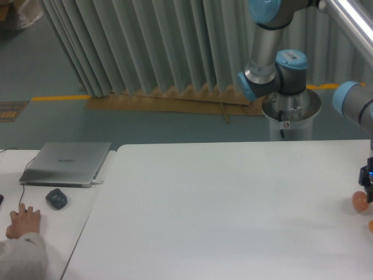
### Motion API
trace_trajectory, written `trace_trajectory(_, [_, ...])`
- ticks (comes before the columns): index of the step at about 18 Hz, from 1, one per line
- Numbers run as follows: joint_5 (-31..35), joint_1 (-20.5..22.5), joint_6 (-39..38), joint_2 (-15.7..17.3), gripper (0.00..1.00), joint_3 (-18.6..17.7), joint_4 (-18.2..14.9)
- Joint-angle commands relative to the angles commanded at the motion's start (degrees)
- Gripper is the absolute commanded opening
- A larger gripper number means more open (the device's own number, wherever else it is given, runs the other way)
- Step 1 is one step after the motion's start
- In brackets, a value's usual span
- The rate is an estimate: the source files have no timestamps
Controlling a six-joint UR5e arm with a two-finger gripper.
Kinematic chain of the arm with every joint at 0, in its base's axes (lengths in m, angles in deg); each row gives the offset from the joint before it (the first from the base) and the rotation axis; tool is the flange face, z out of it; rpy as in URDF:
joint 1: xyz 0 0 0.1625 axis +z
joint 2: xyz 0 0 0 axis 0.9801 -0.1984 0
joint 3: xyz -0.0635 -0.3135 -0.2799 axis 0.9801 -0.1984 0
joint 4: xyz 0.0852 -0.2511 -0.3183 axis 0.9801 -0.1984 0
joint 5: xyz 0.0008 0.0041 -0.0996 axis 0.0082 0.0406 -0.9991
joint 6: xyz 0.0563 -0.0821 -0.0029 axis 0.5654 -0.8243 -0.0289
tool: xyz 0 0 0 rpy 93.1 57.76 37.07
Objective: Place the bread in the basket
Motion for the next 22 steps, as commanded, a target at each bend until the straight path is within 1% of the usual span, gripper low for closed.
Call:
trace_trajectory(3, [0.09, 0.00, 0.00, -1.32, 1.00, 0.18, 2.54])
trace_trajectory(8, [0.26, 0.00, 0.00, -2.11, 1.00, 0.62, 2.90])
trace_trajectory(11, [0.35, 0.61, 0.09, -3.95, 1.00, 0.70, 5.53])
trace_trajectory(22, [0.44, 1.05, 0.09, -5.80, 1.00, 1.41, 5.71])
